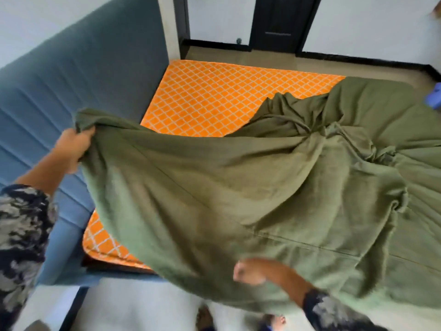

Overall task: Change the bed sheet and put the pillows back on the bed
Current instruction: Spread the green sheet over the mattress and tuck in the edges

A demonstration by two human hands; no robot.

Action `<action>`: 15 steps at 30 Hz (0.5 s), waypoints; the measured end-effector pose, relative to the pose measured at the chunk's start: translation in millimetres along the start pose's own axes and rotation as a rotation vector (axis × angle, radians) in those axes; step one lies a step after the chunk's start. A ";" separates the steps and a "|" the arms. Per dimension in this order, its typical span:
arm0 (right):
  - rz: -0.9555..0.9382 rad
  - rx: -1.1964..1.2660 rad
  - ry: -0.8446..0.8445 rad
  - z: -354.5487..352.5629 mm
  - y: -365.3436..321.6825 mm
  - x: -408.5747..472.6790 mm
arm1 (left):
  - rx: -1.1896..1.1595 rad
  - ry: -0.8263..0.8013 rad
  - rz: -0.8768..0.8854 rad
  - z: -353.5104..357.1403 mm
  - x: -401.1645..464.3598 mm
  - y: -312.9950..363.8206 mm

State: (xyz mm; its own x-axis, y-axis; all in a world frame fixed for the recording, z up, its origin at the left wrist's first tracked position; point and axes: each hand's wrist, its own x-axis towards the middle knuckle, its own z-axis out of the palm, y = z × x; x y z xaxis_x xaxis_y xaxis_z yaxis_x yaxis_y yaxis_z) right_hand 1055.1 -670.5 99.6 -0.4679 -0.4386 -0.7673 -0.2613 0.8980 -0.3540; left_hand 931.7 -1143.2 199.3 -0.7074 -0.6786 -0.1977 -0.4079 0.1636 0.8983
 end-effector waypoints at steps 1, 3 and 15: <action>0.003 -0.025 0.023 -18.2 -0.3 8.9 | -0.002 -0.023 0.068 4.8 -42.2 14.7; 0.075 -0.062 0.113 -66.0 2.3 30.2 | 0.058 -0.070 0.129 -2.1 -64.2 12.5; -0.388 -0.014 0.431 -177.4 -125.1 99.3 | 0.259 -0.447 0.144 -2.1 -135.5 4.7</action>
State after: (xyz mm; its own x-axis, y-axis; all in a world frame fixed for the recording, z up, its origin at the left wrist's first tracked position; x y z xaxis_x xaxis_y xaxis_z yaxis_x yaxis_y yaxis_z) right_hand 891.5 -832.6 162.6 -0.6367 -0.7125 -0.2949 -0.4916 0.6697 -0.5567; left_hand 1026.8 -1052.0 231.1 -0.9206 -0.2742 -0.2781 -0.3775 0.4424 0.8135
